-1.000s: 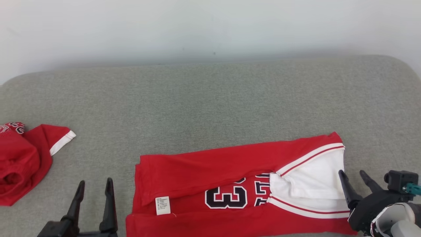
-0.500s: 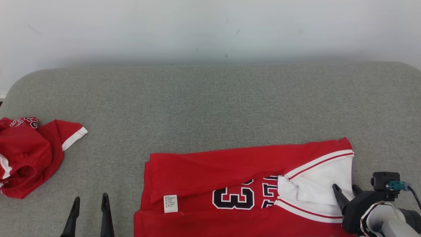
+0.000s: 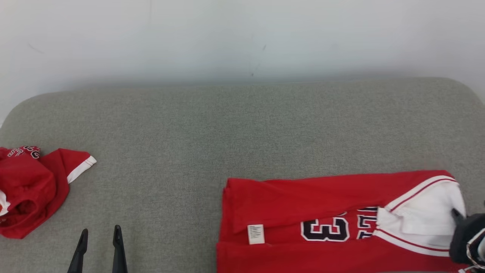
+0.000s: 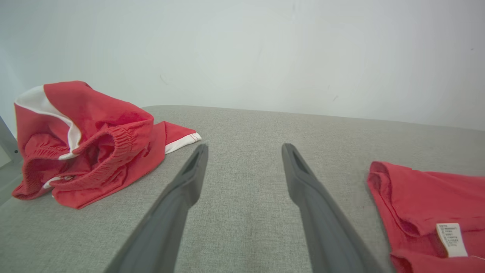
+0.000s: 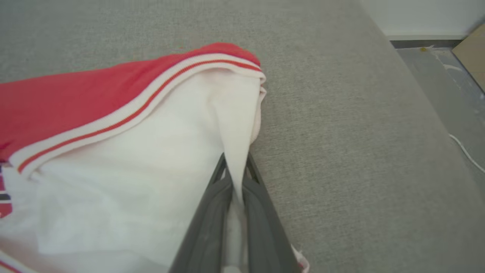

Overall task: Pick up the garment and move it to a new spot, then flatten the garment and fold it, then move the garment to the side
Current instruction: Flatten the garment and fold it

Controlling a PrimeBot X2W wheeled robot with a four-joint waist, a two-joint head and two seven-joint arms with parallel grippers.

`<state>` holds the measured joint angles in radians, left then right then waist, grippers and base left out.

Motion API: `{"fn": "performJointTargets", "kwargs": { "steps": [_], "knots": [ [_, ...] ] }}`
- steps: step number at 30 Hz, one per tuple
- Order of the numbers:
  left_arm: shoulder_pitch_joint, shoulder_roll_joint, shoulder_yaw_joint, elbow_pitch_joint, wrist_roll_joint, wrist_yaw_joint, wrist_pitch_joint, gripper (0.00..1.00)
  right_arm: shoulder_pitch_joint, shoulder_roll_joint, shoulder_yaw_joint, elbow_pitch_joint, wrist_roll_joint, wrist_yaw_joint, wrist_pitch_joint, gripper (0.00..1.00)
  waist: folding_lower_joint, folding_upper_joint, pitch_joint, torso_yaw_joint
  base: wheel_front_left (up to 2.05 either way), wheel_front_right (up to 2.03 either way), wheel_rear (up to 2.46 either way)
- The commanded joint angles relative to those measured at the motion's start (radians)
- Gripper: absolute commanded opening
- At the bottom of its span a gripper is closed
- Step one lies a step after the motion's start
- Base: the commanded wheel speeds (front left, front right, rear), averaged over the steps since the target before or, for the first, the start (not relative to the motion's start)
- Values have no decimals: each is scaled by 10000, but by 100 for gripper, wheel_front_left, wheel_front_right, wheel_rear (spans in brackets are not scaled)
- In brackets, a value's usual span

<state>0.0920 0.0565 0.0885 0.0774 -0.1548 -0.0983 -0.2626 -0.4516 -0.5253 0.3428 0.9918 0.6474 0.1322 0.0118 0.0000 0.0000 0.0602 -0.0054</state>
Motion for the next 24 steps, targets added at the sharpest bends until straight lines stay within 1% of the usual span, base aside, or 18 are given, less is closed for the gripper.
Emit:
{"fn": "performJointTargets", "kwargs": {
  "steps": [1,4,6,9,12,17,20,24],
  "knots": [
    [106,-21,38,-38,88,-55,-30,100,-102,-69,-4,97,-100,-32,-63,0,0,0,-49,-45,0,0,0],
    [160,-47,91,-101,101,-65,-30,100,-230,-242,7,112,-29,-32,-144,0,0,0,-113,-150,0,0,0],
    [262,-57,155,-133,103,-71,-30,100,-222,-144,107,-116,141,-32,-144,0,0,0,-167,-250,0,0,0],
    [353,-59,208,-118,75,-97,-30,100,-89,56,415,-855,343,-30,-231,0,0,0,-242,-420,0,0,0],
    [431,-61,208,-121,26,-98,-30,100,160,277,747,-1893,702,-30,-183,0,0,0,-318,-578,0,0,0],
    [406,-61,144,-96,-63,-76,-30,100,696,635,1257,-4063,1143,-29,138,0,0,0,-405,-672,0,0,0],
    [367,-62,62,-88,-99,-53,-30,100,1008,852,1418,-5219,1163,-29,395,0,0,0,-430,-621,0,0,0],
    [315,-58,-25,-24,-121,-45,-30,100,1399,1440,1580,-6461,1051,-29,794,0,0,0,-428,-392,0,0,0]
  ]
}}
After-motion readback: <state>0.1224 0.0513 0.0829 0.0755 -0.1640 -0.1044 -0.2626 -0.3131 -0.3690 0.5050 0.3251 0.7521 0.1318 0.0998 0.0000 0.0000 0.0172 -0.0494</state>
